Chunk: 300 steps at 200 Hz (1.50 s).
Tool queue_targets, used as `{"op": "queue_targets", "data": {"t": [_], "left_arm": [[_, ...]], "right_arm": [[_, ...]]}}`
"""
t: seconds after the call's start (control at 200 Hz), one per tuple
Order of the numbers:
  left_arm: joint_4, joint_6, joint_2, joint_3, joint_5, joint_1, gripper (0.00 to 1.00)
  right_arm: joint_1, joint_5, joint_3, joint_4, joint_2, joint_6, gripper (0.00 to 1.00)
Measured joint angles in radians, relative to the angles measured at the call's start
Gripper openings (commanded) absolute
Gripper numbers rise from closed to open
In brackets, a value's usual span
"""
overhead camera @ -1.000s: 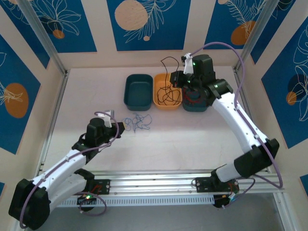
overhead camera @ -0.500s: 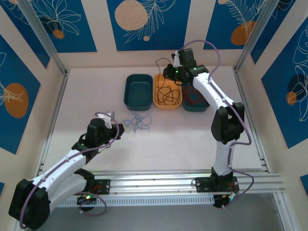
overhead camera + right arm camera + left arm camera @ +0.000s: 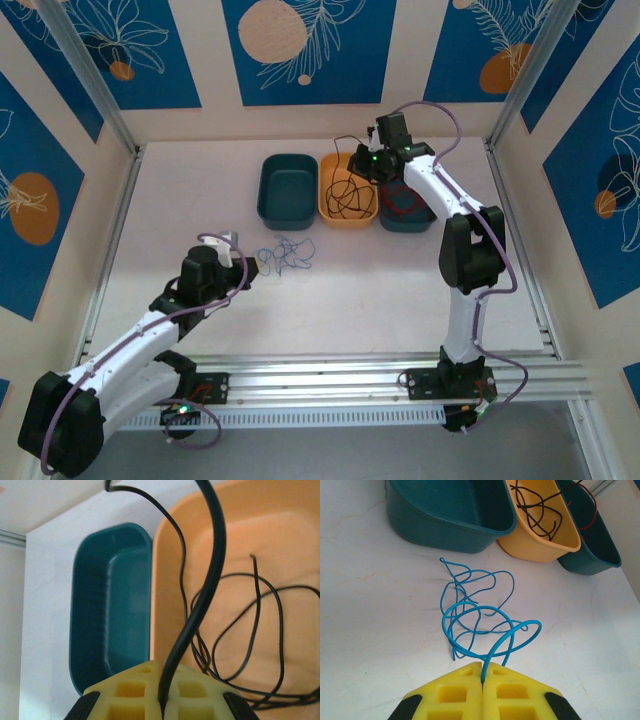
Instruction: Untangle the cables
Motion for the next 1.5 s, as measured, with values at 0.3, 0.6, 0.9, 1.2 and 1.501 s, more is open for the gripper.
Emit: {"op": "queue_targets", "data": {"t": [0.3, 0.6, 0.9, 1.2, 1.501], "left_arm": [[0.0, -0.001, 0.0, 0.0, 0.0, 0.0, 0.0], [0.003, -0.003, 0.0, 0.0, 0.0, 0.0, 0.02], [0.002, -0.003, -0.002, 0.0, 0.0, 0.0, 0.04], [-0.032, 0.0, -0.048, 0.003, 0.0, 0.0, 0.04], [-0.113, 0.027, -0.095, 0.056, 0.0, 0.0, 0.0]], "right_arm": [[-0.003, 0.019, -0.001, -0.079, 0.048, 0.019, 0.0], [-0.006, 0.071, 0.016, -0.18, 0.142, 0.026, 0.0], [0.0, 0.127, 0.123, -0.24, 0.2, 0.013, 0.12], [0.027, 0.197, 0.151, -0.277, 0.195, -0.038, 0.43], [0.052, 0.253, 0.049, -0.26, 0.015, -0.074, 0.58]]}}
